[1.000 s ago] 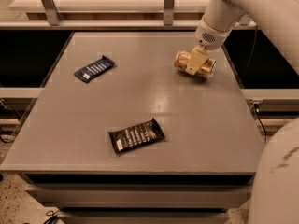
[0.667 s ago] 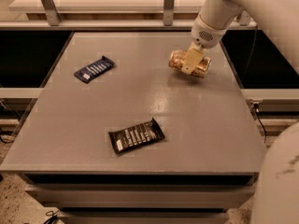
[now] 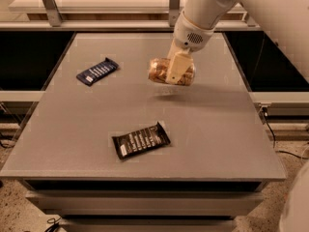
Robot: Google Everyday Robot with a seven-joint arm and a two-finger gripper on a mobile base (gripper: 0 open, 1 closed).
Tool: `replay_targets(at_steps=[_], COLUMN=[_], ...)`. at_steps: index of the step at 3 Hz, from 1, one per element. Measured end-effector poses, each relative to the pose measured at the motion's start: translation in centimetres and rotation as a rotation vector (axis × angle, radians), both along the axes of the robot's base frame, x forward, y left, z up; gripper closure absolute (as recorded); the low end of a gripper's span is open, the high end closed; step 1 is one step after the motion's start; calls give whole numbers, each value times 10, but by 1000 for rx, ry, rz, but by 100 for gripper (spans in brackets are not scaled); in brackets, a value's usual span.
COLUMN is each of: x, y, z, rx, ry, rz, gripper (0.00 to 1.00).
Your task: Move orange can near rxbar chocolate
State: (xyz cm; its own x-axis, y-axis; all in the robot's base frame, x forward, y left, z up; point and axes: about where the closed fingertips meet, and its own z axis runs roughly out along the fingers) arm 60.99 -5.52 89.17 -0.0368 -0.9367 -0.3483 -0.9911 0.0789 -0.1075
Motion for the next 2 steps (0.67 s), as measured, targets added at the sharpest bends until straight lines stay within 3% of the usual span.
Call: replay_targets(at_steps=[1, 2], x=[0, -14], y=[0, 15], z=[0, -11], rx=[0, -31], ry=[0, 13], rz=[-2, 61], gripper=[100, 100])
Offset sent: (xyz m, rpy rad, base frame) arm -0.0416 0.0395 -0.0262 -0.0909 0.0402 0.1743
